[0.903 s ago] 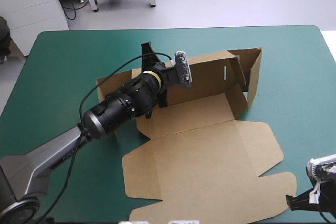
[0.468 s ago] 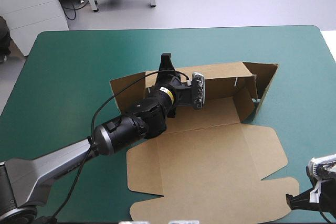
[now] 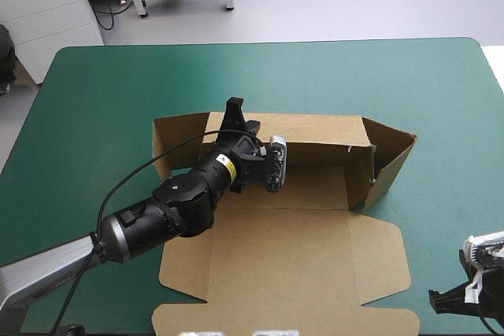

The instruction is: Fold the box

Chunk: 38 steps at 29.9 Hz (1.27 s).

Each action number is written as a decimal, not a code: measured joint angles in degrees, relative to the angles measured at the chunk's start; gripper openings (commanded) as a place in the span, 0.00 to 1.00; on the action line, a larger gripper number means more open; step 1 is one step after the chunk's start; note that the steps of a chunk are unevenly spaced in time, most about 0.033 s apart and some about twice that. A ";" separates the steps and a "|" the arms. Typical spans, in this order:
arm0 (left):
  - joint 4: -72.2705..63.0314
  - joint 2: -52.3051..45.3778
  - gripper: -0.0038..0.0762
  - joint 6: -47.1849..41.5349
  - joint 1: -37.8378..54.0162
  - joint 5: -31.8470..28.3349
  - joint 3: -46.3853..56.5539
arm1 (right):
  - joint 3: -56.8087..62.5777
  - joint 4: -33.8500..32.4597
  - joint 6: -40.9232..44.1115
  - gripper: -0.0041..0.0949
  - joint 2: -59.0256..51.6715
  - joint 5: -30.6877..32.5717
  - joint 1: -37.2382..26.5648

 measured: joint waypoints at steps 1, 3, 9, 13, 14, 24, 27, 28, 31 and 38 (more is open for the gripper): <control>0.74 0.05 0.01 -0.93 0.00 -0.49 0.79 | 0.00 -0.30 0.12 0.02 0.00 0.00 0.00; 2.15 0.19 0.01 -3.73 0.00 -1.06 1.73 | 0.00 0.00 0.25 0.02 0.00 0.00 0.00; 9.42 2.37 0.01 -12.86 0.00 0.35 2.25 | 0.00 -0.30 0.38 0.02 0.00 0.00 0.00; 12.10 3.78 0.01 -14.74 0.00 1.08 2.25 | 0.00 -0.30 0.38 0.02 0.00 0.00 0.00; 12.52 4.03 0.01 -14.79 0.00 1.21 2.25 | 0.00 -0.30 0.38 0.02 0.00 0.00 0.00; 13.78 4.47 0.01 -16.71 0.00 1.49 2.25 | -0.69 0.00 0.71 0.23 0.80 0.00 0.00; 13.78 4.47 0.01 -17.46 0.00 1.53 2.25 | -2.45 -0.30 1.45 0.40 3.32 0.00 0.00; 13.78 4.47 0.01 -17.72 0.00 1.53 2.25 | -3.31 0.00 1.62 0.46 4.41 0.00 0.00; 13.78 4.47 0.01 -17.95 0.00 1.55 2.25 | -6.02 -0.30 2.19 0.68 7.77 -0.11 0.00; 13.83 4.47 0.01 -18.22 0.00 1.60 2.25 | -11.54 0.00 3.48 0.79 17.32 -6.10 0.00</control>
